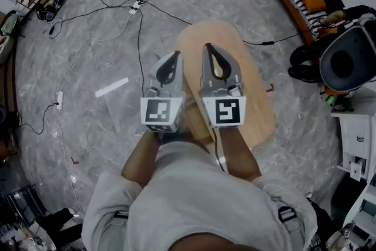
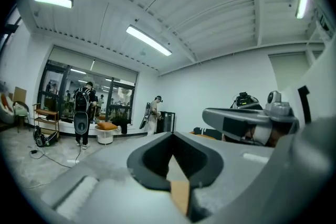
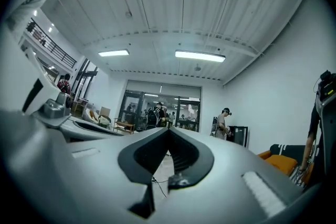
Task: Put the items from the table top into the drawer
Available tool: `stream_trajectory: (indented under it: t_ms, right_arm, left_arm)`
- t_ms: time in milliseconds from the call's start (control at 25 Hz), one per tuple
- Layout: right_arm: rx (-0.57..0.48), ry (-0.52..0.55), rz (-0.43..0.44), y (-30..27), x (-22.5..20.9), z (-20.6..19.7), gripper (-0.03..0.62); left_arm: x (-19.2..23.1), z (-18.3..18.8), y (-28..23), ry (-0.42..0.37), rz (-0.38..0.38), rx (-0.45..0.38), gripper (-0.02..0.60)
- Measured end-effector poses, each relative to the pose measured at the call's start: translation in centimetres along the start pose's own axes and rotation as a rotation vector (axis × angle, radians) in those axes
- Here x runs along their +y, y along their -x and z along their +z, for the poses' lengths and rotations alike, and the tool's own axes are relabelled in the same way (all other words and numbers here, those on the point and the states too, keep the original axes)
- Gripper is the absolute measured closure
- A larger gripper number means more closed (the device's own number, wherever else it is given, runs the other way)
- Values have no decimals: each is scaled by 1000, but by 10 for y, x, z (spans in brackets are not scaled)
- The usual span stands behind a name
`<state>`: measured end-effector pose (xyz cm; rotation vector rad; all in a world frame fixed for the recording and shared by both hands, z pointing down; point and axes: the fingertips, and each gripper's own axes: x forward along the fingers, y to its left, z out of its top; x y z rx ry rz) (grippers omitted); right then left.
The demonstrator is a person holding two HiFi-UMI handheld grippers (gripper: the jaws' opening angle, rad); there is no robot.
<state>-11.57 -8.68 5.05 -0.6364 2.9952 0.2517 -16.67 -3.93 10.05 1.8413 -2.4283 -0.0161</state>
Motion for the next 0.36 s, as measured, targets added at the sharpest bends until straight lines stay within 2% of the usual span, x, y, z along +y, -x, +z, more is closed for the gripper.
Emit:
stream_trajectory:
  t_ms: [80,200,360]
  right_arm:
    - [-1,10,12,5,2,2,588]
    - [6,4,24,10,6,1,588]
    - [1,2,37,15,1,2,588]
  left_arm:
    - [-8,-3,2,5,-7,9,561]
    - [-16,19,3,8,10,-35,561]
    - [-25,28,3,1,44,-87,561]
